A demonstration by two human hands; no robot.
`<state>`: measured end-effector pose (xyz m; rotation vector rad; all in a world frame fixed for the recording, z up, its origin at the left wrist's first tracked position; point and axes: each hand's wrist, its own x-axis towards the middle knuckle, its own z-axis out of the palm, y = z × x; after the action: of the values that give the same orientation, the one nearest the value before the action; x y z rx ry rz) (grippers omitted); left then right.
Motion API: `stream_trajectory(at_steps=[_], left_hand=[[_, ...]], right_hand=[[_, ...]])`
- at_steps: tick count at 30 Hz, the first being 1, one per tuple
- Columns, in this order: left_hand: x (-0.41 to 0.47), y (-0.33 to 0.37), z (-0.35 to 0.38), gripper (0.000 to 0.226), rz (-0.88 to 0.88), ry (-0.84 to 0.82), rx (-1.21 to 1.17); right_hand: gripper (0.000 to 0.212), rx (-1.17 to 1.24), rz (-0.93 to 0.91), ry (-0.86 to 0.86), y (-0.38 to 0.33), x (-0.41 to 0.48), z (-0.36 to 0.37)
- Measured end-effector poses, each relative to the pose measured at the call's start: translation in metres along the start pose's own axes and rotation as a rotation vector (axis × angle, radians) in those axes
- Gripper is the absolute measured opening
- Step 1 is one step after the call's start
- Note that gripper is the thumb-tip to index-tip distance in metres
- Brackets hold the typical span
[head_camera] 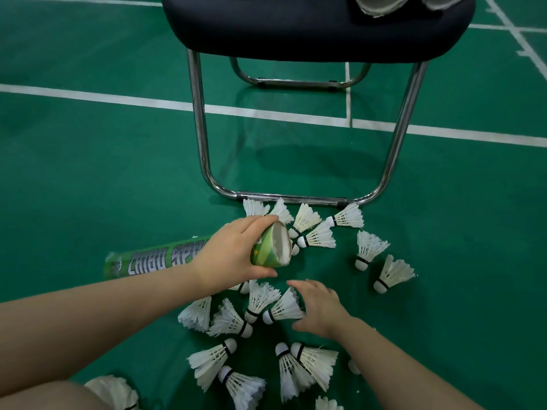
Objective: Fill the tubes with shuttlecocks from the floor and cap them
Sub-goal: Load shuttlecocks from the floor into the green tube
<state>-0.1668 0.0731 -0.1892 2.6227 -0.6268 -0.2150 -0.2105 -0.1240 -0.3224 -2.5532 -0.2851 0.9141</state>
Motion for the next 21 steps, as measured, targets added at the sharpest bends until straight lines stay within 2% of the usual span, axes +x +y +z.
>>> stream_trajectory(at_steps=[6,9,12,17,21], left_hand=[[0.006,-0.002,0.006,0.095,-0.02,-0.026,0.002],[0.007,-0.003,0.007,0.095,-0.025,-0.025,0.003],[0.008,-0.003,0.006,0.094,-0.027,-0.015,-0.003],[0.007,-0.002,0.002,0.094,-0.028,-0.01,0.008],[0.004,0.001,0.001,0.094,-0.034,-0.01,0.012]], right_hand=[[0.061,0.072,-0.015,0.113,0.007,0.005,0.003],[0.068,0.162,-0.031,0.118,0.009,0.003,0.001],[0.073,0.339,-0.01,0.116,0.009,0.0,-0.001],[0.049,0.588,0.05,0.196,0.009,-0.003,-0.01],[0.044,0.811,0.068,0.283,0.007,-0.011,-0.028]])
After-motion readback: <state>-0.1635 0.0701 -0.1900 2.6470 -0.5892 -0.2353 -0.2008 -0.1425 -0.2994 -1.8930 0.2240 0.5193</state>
